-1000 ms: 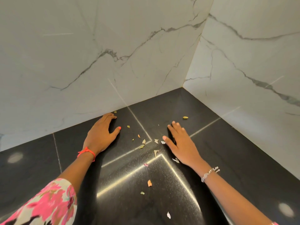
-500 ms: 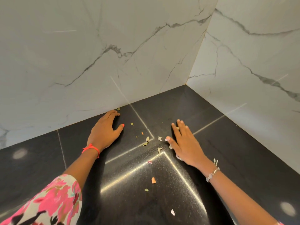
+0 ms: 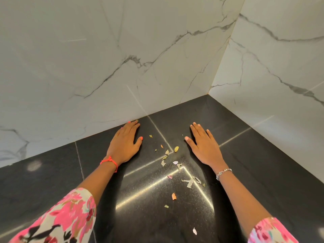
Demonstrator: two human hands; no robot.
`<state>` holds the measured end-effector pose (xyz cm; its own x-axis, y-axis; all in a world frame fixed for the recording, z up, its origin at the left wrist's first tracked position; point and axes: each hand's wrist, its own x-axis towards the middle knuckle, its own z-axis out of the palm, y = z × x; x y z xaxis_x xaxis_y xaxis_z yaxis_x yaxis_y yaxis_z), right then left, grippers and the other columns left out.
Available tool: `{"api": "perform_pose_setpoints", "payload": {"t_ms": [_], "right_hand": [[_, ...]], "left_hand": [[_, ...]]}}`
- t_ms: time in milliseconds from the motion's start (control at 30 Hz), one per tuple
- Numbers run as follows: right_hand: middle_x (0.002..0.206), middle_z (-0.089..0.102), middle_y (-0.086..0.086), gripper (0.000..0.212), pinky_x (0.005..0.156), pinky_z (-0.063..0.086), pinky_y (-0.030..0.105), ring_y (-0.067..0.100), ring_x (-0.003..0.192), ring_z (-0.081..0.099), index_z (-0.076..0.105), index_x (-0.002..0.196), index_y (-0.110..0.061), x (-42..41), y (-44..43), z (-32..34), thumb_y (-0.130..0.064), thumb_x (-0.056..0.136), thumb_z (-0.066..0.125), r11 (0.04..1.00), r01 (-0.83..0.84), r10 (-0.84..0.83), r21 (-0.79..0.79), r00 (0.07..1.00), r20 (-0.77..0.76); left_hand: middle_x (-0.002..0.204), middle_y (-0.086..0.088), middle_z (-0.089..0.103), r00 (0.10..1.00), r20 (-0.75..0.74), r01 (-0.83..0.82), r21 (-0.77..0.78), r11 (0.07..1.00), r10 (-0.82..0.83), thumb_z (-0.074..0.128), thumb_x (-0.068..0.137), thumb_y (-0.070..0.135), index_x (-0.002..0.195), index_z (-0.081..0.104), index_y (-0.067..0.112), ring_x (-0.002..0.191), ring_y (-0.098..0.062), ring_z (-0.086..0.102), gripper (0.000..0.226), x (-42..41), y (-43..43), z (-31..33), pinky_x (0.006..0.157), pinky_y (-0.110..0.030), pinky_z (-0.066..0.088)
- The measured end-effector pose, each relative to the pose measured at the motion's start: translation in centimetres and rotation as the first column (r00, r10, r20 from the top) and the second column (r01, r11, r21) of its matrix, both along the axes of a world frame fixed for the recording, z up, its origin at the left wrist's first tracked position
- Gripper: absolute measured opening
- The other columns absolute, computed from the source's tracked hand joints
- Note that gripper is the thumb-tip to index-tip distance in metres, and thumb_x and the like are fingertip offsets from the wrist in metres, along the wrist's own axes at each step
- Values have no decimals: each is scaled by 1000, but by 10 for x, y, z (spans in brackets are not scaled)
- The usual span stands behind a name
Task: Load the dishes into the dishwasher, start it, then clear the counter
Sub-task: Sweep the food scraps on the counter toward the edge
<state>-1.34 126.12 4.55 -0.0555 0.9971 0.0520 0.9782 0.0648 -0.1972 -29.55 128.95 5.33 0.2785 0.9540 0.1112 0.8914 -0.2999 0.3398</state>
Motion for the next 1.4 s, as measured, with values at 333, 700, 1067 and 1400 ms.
{"api": "perform_pose_setpoints", "payload": {"t_ms": [333,700,1067,1400], "right_hand": [[155,19,-7,51,117,3,28,6,144,11,23,147,-20,4,3,-1,-39,100,28,999,17,-11,44,991,-136],[154,22,-9,47,117,3,26,4,143,14,27,146,-23,6,5,-5,-36,101,29,997,33,-22,67,986,-167],[153,24,-9,45,116,3,24,4,143,15,30,145,-20,5,3,-2,-30,102,29,997,39,-24,67,977,-211],[154,24,-8,45,116,3,26,4,143,15,30,145,-19,5,2,-2,-29,102,28,997,32,-16,68,974,-224]], "left_hand": [[155,-10,15,1000,28,-3,-46,999,4,35,93,40,147,12,9,144,-21,13,66,3,2,4,117,-30,8],[150,-7,25,988,118,108,-102,989,-95,43,94,36,142,27,6,138,-20,25,59,39,-2,13,116,-32,18],[156,-2,6,990,119,96,-200,975,-74,26,100,36,146,15,13,144,-13,1,53,50,-29,13,116,-29,0],[143,21,2,912,356,300,-247,922,-202,23,99,38,147,5,31,129,8,-3,52,78,-94,37,103,-8,-7]]}}
